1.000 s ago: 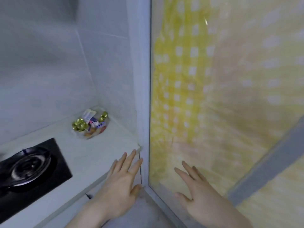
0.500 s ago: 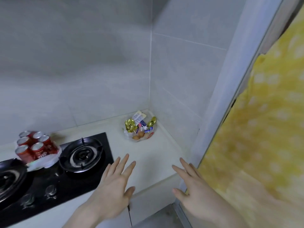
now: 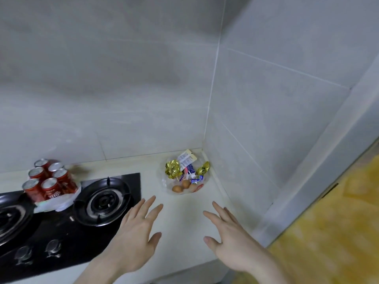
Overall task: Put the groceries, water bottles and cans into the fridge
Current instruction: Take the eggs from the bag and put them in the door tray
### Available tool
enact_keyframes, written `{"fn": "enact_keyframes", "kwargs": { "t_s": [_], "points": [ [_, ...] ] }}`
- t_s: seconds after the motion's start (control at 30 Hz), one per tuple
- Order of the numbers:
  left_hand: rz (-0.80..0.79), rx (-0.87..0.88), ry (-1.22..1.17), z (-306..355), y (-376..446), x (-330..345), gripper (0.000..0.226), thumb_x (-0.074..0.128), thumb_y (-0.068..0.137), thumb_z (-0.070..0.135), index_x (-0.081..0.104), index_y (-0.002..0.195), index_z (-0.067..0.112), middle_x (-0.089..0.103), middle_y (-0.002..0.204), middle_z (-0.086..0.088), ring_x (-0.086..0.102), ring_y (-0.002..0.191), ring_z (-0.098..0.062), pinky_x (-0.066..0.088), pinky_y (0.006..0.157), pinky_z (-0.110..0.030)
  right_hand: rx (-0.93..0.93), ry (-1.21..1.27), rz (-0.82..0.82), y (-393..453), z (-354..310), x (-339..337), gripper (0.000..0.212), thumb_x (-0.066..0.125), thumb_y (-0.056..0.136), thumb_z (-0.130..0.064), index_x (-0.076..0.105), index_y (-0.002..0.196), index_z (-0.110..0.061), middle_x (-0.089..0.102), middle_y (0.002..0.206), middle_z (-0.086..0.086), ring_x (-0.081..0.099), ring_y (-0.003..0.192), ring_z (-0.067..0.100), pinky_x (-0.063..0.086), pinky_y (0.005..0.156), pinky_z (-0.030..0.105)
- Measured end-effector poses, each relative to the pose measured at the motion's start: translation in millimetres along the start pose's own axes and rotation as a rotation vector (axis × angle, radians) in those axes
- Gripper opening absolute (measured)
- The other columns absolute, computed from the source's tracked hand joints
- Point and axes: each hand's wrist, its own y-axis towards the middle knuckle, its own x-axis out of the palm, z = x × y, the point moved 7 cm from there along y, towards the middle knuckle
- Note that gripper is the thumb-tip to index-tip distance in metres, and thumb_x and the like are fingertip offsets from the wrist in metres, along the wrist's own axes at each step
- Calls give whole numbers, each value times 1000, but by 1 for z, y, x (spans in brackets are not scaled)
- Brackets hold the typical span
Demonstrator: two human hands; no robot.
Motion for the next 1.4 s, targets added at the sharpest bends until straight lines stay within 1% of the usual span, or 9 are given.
{"fn": "enact_keyframes", "kwargs": {
  "t_s": [0.33, 0.63, 0.83, 0.97, 1.03, 1.13, 1.2, 1.27, 1.4],
  "points": [
    [-75, -48, -12, -8, 66, 25, 68, 49, 99, 41, 18, 159, 35, 2, 169, 11, 0, 156, -16, 10, 126, -34, -13, -31, -84, 87, 23, -8, 65, 48, 104, -42, 18, 162, -34, -12, 170, -14, -8, 158, 17, 9, 127, 36],
    [-226, 40, 45, -30, 144, 50, 69, 52, 98, 36, 21, 159, 27, 7, 169, 2, 5, 155, -23, 12, 125, -38, 56, -33, -57, 150, 24, -6, 68, 52, 102, -42, 18, 160, -39, -6, 171, -11, -2, 159, 17, 13, 127, 36],
    [-257, 88, 42, -32, 184, 62, 72, 54, 94, 28, 23, 158, 26, 20, 164, 3, 19, 150, -23, 21, 121, -36, 79, -15, -17, 183, 31, -7, 65, 55, 101, -40, 24, 158, -38, 1, 170, -13, 7, 157, 14, 21, 123, 32],
    [-244, 82, -5, -35, 215, 68, 63, 53, 91, 24, 35, 151, 31, 26, 162, 3, 25, 147, -23, 24, 118, -36, 62, -5, 27, 209, 37, -11, 60, 57, 99, -36, 31, 152, -43, 11, 167, -16, 18, 154, 11, 29, 115, 27],
    [-253, 57, -25, -37, 230, 76, 58, 52, 89, 22, 42, 146, 30, 30, 160, 3, 30, 144, -24, 28, 116, -36, 63, 0, 28, 222, 40, -11, 57, 57, 98, -34, 35, 149, -43, 14, 167, -14, 21, 153, 13, 29, 115, 27],
    [-278, 21, -30, -37, 254, 89, 65, 48, 86, 21, 36, 148, 37, 40, 152, 2, 40, 137, -27, 35, 112, -40, 64, -18, 29, 238, 47, -13, 55, 57, 99, -34, 36, 150, -40, 15, 167, -12, 20, 154, 14, 27, 117, 28],
    [-290, 8, 3, -41, 271, 101, 67, 44, 83, 19, 34, 145, 43, 49, 139, -1, 49, 125, -29, 39, 104, -42, 68, -20, 30, 249, 53, -13, 52, 56, 100, -32, 39, 148, -40, 17, 166, -11, 20, 154, 16, 26, 118, 28],
    [-312, -17, 66, -48, 286, 115, 62, 45, 83, 18, 40, 141, 39, 53, 131, -3, 55, 115, -30, 39, 97, -41, 79, -13, 23, 258, 59, -9, 51, 56, 100, -31, 40, 148, -39, 18, 166, -10, 21, 154, 17, 24, 120, 29],
    [-348, -69, 170, -61, 305, 138, 51, 54, 85, 12, 49, 134, 25, 57, 129, -4, 61, 110, -26, 38, 95, -39, 96, -3, 11, 270, 68, -2, 50, 55, 100, -27, 41, 147, -38, 24, 163, -9, 26, 151, 17, 22, 118, 27]
  ]
}}
